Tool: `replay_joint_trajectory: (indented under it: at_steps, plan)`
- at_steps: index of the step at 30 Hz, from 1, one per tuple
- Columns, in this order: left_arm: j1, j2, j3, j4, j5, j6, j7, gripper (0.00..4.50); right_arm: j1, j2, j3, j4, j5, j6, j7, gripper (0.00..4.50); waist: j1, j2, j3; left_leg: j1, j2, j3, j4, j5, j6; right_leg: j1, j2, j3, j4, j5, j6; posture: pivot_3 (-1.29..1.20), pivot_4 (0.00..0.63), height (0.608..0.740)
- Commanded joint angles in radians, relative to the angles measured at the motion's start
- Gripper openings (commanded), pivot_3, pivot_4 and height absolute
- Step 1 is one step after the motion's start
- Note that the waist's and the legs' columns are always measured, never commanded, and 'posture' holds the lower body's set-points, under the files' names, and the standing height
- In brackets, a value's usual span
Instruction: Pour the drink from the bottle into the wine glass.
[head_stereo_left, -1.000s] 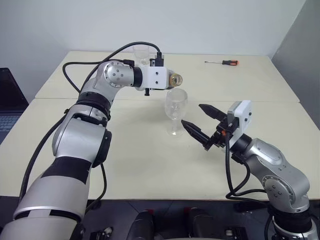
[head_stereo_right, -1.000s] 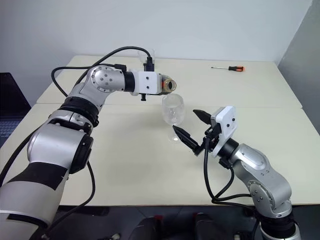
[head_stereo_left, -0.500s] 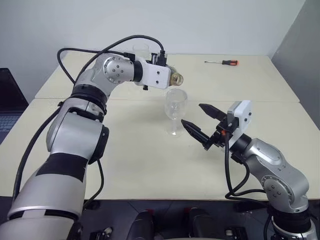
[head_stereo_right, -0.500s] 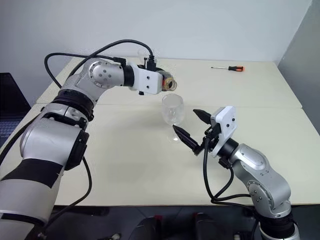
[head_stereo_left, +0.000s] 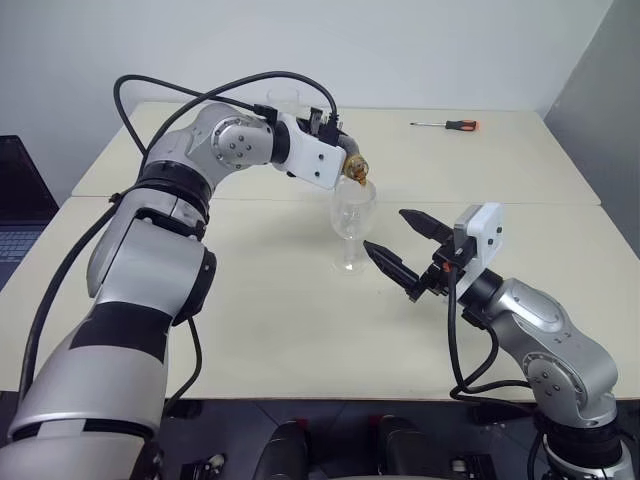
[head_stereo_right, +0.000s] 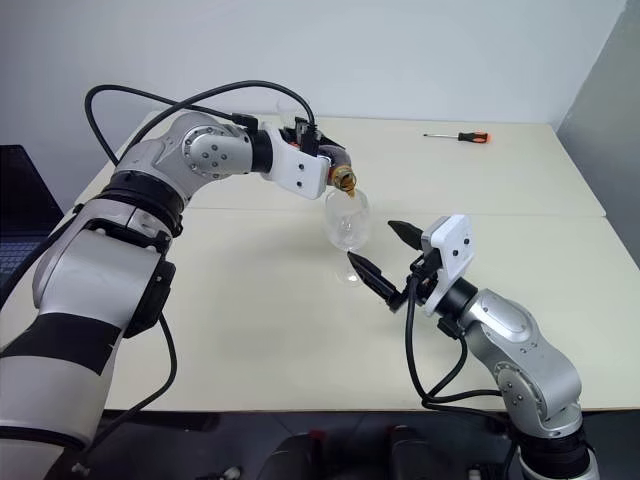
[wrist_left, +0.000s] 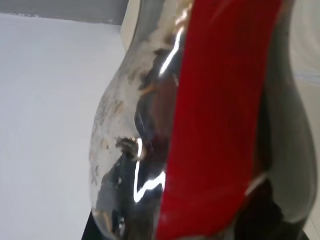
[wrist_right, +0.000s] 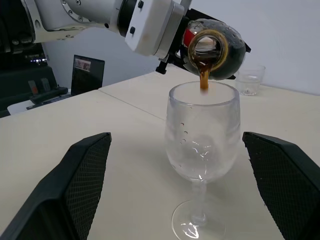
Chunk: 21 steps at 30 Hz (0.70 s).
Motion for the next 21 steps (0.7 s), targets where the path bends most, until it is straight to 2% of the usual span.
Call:
replay_joint_trajectory:
  at_steps: [1,21]
  plan:
    - [-0.061,0.024,-0.016,-0.006,0.024,-0.019,0.065,1.42,-0.003,0.004,-0.003,-0.020,0.002,-0.024,0.008,4.50,0.000,0.000,0.000,0.000,0.000,0.000,0.000,0.000,0.000,0.000,0.000,0.000,0.000,0.000,0.000,0.00,0.150,0.740]
    - [-0.090,0.036,-0.064,0.009,0.088,-0.036,0.161,1.42,-0.011,0.005,-0.003,-0.007,0.000,-0.024,0.010,4.50,0.000,0.000,0.000,0.000,-0.001,0.000,0.000,0.000,0.000,0.000,-0.001,0.000,0.000,0.000,0.001,0.00,0.150,0.740]
